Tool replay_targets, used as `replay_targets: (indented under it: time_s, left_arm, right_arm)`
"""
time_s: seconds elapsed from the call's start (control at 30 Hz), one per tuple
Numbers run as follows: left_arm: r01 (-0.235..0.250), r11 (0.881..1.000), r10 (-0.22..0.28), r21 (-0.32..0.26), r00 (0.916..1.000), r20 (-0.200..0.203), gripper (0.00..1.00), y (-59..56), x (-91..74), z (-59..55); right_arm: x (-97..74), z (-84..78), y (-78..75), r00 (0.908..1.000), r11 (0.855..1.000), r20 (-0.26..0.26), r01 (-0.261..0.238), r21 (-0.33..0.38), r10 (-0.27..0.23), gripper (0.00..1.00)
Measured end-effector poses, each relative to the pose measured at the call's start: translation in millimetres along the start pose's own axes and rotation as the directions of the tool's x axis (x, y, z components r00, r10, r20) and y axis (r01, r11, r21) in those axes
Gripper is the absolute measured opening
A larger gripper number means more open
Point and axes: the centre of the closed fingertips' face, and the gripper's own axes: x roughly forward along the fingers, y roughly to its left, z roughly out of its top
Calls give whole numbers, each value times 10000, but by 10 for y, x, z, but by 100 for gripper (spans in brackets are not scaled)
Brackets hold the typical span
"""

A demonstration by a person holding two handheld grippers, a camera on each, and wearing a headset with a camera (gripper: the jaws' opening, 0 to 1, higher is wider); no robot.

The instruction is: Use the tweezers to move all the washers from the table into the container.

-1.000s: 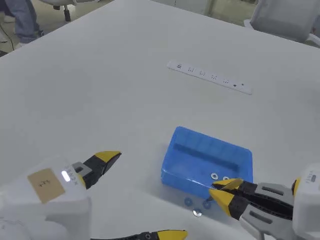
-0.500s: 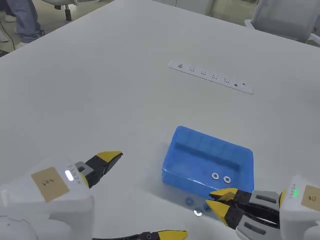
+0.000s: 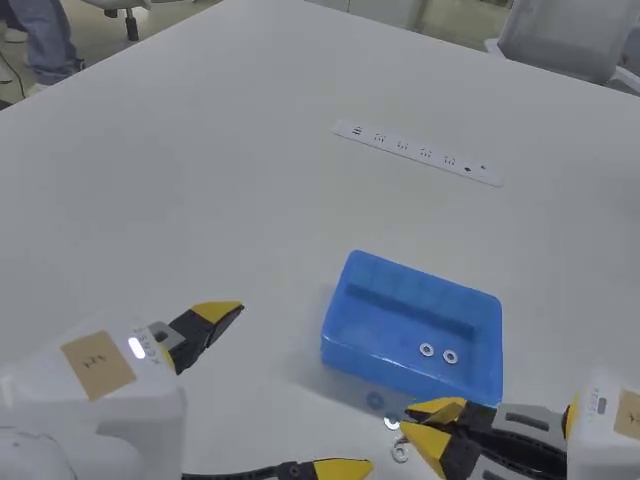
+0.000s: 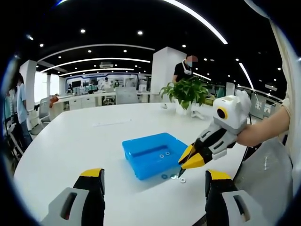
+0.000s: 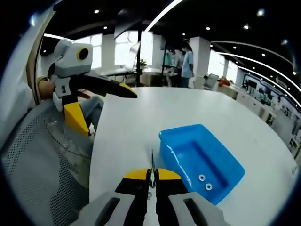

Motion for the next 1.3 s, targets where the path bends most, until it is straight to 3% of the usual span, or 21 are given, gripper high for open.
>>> replay_targets:
  time_s: [0.23,0.47,0.73,1.03,1.2,1.3]
  left_arm:
    - [-28,10000,28,-24,10000,-20,90,8,0,-5]
    - [-62,10000,62,-35,10000,-46,89,14,-1,-11]
    - [6,10000,-6,2,10000,-80,89,1,-3,-20]
    - [41,10000,-41,17,10000,-65,89,-9,-4,-17]
    - [59,10000,-59,41,10000,-67,89,-16,-1,-15]
    - [34,10000,-34,4,10000,-49,89,-10,-2,-12]
  right_arm:
    - [186,109,-92,9999,9991,136,36,-434,-30,1]
    - [256,56,-101,9999,9985,-54,-90,-545,87,1]
    - [198,23,48,9993,9985,-128,-369,-410,364,1]
    - [115,-13,273,9979,9979,-86,-647,33,647,1]
    - [19,34,224,9986,9909,343,-439,1270,399,2]
    - [-77,4,159,9991,9869,349,-273,1590,220,3]
